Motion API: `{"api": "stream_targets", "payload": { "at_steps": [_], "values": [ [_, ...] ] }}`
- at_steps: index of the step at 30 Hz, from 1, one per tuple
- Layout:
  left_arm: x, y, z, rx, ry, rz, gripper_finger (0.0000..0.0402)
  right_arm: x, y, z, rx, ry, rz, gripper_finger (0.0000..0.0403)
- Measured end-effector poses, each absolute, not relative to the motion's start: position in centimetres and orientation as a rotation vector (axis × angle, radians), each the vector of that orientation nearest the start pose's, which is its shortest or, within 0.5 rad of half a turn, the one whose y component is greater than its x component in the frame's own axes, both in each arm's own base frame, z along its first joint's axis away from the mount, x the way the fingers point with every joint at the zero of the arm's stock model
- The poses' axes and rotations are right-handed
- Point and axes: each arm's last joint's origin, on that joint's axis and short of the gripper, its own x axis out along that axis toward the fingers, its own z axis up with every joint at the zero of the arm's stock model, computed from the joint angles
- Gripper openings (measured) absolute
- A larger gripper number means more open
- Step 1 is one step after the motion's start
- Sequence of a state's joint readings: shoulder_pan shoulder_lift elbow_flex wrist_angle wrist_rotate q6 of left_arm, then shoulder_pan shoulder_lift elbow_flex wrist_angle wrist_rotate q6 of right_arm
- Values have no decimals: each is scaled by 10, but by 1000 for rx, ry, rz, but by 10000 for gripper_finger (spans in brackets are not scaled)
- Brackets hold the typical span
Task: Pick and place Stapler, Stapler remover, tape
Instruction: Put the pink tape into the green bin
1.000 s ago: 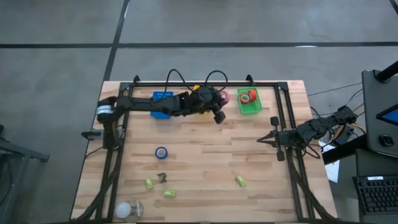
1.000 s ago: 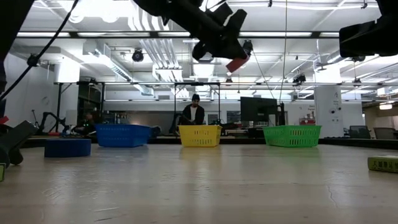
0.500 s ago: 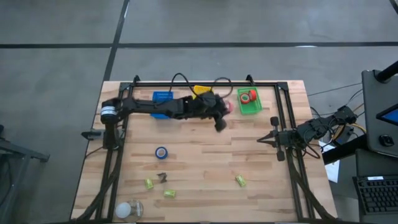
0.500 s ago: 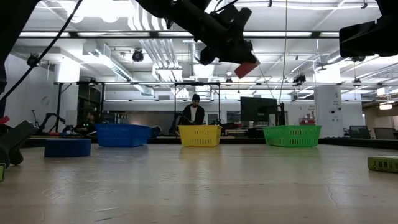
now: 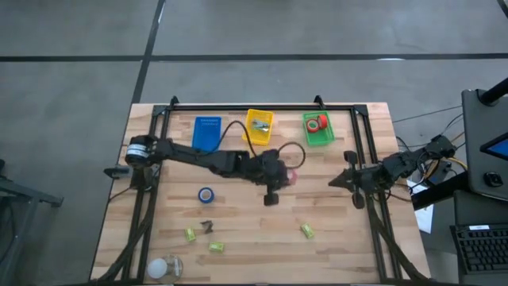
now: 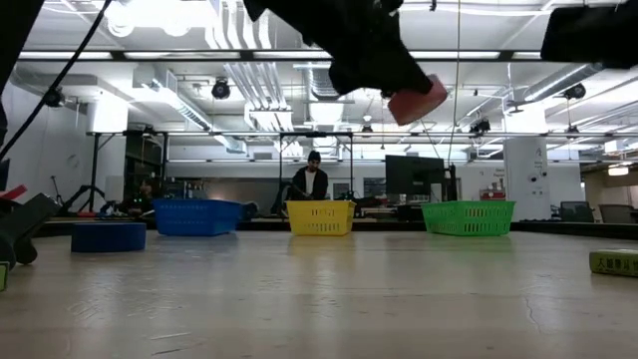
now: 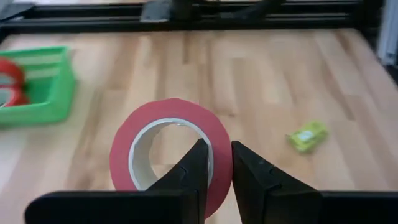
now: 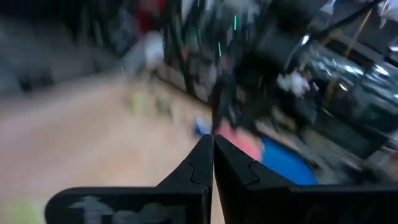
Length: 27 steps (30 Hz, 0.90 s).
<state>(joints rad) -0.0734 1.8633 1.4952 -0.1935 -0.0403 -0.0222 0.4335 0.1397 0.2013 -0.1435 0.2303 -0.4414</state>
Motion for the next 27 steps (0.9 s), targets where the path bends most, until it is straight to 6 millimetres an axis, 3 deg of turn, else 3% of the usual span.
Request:
{"api": "stream_targets", "payload": {
  "at_steps": [6, 10, 15, 20, 27],
  "values": [
    [424, -52, 270, 116, 560, 35, 58, 96, 39, 217, 43, -243, 244, 8],
    [422, -62, 271, 205, 552, 136, 58, 97, 39, 220, 145, -294, 258, 8],
    [419, -72, 273, 304, 544, 217, 58, 102, 42, 217, 291, -226, 280, 8],
    [421, -80, 277, 361, 485, 198, 58, 117, 38, 209, 472, -130, 76, 17],
    [421, -81, 277, 370, 484, 196, 58, 136, 33, 214, 551, -59, -10, 102]
  ]
}}
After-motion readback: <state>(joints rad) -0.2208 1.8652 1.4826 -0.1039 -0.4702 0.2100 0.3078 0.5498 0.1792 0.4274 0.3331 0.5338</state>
